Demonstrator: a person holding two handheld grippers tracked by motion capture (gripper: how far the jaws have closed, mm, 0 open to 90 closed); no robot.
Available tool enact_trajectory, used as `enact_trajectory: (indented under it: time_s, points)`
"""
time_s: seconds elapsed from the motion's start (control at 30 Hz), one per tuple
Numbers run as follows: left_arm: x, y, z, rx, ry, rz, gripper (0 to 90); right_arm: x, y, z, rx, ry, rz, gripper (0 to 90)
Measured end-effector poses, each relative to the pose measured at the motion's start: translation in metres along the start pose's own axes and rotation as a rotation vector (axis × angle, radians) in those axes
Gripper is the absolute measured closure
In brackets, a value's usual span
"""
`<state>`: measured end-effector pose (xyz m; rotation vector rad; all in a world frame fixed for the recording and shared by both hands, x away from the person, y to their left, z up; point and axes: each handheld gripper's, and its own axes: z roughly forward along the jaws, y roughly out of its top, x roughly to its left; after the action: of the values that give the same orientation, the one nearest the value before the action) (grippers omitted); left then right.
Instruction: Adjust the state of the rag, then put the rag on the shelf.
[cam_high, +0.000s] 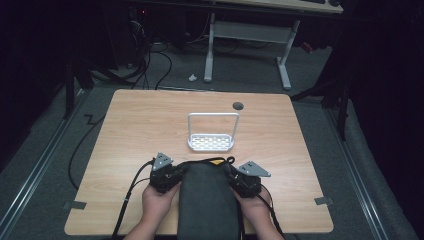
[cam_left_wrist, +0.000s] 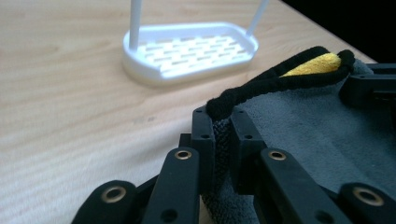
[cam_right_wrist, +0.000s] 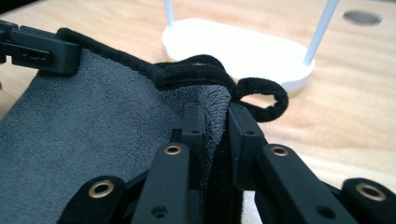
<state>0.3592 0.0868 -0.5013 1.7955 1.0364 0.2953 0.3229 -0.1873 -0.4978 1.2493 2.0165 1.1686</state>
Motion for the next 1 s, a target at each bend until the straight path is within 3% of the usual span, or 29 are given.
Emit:
enact_trajectory:
  time_s: [0.3, 0.5, 1.0]
  points:
    - [-0.011, 0.029, -0.013, -0.065, -0.005, 0.053, 82.5, -0.005, 0.018, -0.018, -0.083, -0.017, -0.014, 79.0]
    - [-0.017, 0.043, -0.019, -0.099, 0.007, 0.083, 82.5, -0.005, 0.031, -0.023, -0.106, -0.025, -0.023, 79.1]
    - [-0.015, 0.07, -0.032, -0.159, 0.015, 0.115, 82.9, -0.002, 0.06, -0.032, -0.171, -0.05, -0.043, 79.1]
